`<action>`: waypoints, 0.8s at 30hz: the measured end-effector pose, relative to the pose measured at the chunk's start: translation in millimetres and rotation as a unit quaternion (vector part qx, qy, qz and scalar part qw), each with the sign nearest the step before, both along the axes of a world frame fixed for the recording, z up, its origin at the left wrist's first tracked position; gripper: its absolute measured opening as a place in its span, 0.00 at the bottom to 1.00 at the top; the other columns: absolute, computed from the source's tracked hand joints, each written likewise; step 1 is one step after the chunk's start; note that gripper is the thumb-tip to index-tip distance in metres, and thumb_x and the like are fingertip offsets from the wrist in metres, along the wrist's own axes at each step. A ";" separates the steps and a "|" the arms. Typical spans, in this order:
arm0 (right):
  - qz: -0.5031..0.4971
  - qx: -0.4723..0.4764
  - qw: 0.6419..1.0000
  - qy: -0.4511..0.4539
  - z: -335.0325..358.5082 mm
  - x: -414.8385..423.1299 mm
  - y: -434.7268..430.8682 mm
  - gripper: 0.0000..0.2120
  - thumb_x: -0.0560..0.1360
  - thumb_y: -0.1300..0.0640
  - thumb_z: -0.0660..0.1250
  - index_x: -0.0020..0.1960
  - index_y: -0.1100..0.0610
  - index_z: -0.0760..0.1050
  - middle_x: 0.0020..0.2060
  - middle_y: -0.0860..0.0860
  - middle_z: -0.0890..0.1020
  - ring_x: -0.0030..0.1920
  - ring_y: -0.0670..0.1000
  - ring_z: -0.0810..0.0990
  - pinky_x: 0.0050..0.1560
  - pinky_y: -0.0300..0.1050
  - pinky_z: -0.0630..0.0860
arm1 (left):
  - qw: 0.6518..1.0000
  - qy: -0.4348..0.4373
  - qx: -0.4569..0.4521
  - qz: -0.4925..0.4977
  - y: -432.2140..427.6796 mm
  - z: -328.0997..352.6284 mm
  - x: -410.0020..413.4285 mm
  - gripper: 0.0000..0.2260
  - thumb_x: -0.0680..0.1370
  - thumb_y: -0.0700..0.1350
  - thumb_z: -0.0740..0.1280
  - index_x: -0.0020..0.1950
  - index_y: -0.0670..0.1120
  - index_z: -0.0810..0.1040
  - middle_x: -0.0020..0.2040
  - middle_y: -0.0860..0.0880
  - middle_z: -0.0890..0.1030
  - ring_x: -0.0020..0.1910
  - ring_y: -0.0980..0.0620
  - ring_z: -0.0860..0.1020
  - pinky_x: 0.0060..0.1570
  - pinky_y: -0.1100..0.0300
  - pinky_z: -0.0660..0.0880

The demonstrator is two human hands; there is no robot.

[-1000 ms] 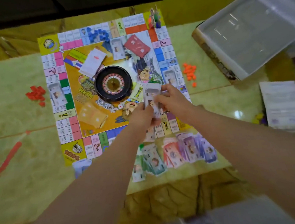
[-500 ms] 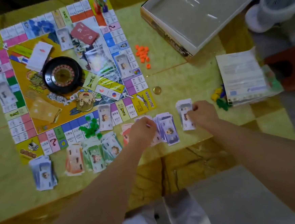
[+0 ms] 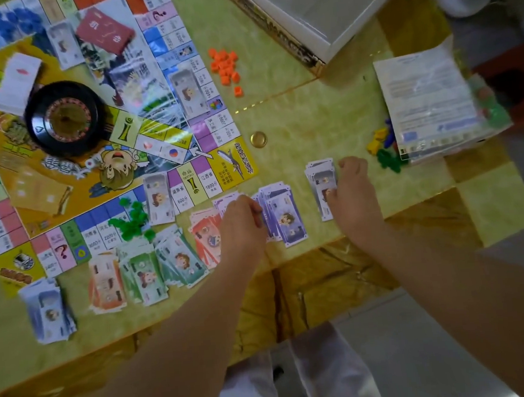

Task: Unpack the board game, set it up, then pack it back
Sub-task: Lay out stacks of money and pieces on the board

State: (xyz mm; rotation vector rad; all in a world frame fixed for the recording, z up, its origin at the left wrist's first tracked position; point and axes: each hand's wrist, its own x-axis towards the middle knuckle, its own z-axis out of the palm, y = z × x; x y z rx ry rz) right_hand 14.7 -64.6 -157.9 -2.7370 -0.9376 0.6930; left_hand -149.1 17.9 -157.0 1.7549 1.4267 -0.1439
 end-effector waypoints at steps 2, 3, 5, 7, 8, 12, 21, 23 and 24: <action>0.003 0.025 1.000 0.005 4.5 -0.4 3.4 0.25 0.74 0.66 0.66 0.69 0.60 0.61 0.64 0.57 0.65 0.44 0.59 0.77 0.36 0.47 0.67 | 1.000 -0.009 -0.004 0.000 0.9 -2.2 -2.2 0.11 0.73 0.31 0.62 0.50 0.45 0.76 0.43 0.47 0.78 0.43 0.48 0.77 0.43 0.53 0.75; 0.023 0.050 0.998 0.025 9.1 -2.4 7.0 0.27 0.73 0.65 0.67 0.69 0.59 0.61 0.65 0.56 0.65 0.43 0.57 0.77 0.35 0.48 0.69 | 1.000 -0.014 -0.011 0.001 1.6 -2.2 -3.2 0.12 0.73 0.30 0.62 0.50 0.45 0.75 0.43 0.47 0.78 0.43 0.48 0.77 0.43 0.53 0.75; 0.126 0.093 0.984 0.090 15.8 -9.8 16.5 0.31 0.71 0.62 0.70 0.70 0.56 0.62 0.66 0.53 0.64 0.53 0.55 0.76 0.48 0.50 0.75 | 0.999 -0.026 -0.028 0.006 2.9 -2.0 -5.0 0.12 0.72 0.29 0.63 0.49 0.46 0.74 0.40 0.48 0.77 0.42 0.48 0.77 0.42 0.52 0.76; 0.264 0.054 0.954 0.127 14.2 -20.0 25.8 0.36 0.69 0.58 0.72 0.73 0.54 0.61 0.69 0.53 0.63 0.66 0.55 0.67 0.65 0.49 0.66 | 0.998 -0.039 -0.040 0.011 3.6 -1.1 -6.6 0.13 0.72 0.29 0.63 0.48 0.46 0.72 0.38 0.49 0.76 0.39 0.49 0.77 0.41 0.52 0.75; 0.320 0.018 0.940 0.120 10.7 -25.7 30.4 0.40 0.68 0.56 0.73 0.75 0.54 0.59 0.71 0.53 0.62 0.69 0.55 0.62 0.68 0.49 0.61 | 0.998 -0.045 -0.041 0.011 4.1 -1.1 -7.6 0.13 0.71 0.29 0.63 0.48 0.46 0.72 0.37 0.50 0.75 0.38 0.51 0.76 0.40 0.53 0.74; 0.362 -0.051 0.930 0.034 1.6 -40.2 42.9 0.45 0.66 0.52 0.77 0.75 0.55 0.56 0.68 0.53 0.63 0.66 0.55 0.62 0.64 0.47 0.61 | 0.998 -0.053 -0.041 0.003 5.8 -1.9 -8.8 0.14 0.70 0.28 0.62 0.48 0.45 0.71 0.36 0.51 0.73 0.34 0.54 0.71 0.35 0.57 0.69; 0.321 -0.104 0.941 0.012 2.6 -45.6 51.0 0.32 0.63 0.49 0.79 0.59 0.59 0.68 0.58 0.55 0.67 0.57 0.55 0.66 0.56 0.46 0.69 | 0.997 -0.063 -0.054 0.007 7.2 -2.8 -11.1 0.14 0.70 0.27 0.62 0.51 0.43 0.71 0.36 0.51 0.71 0.33 0.55 0.70 0.37 0.54 0.69; 0.288 -0.073 0.954 0.051 6.3 -48.5 46.4 0.32 0.63 0.54 0.80 0.59 0.58 0.66 0.56 0.55 0.69 0.53 0.55 0.71 0.48 0.47 0.71 | 0.996 -0.069 -0.060 0.005 7.7 -2.6 -12.1 0.15 0.71 0.27 0.62 0.51 0.43 0.71 0.36 0.51 0.71 0.33 0.57 0.69 0.36 0.57 0.68; 0.268 -0.061 0.958 0.078 7.1 -50.3 44.7 0.31 0.64 0.57 0.79 0.58 0.57 0.64 0.54 0.55 0.71 0.50 0.56 0.74 0.44 0.47 0.71 | 0.995 -0.071 -0.064 0.004 7.9 -3.0 -12.9 0.15 0.71 0.27 0.63 0.53 0.43 0.70 0.36 0.52 0.70 0.33 0.57 0.69 0.35 0.59 0.67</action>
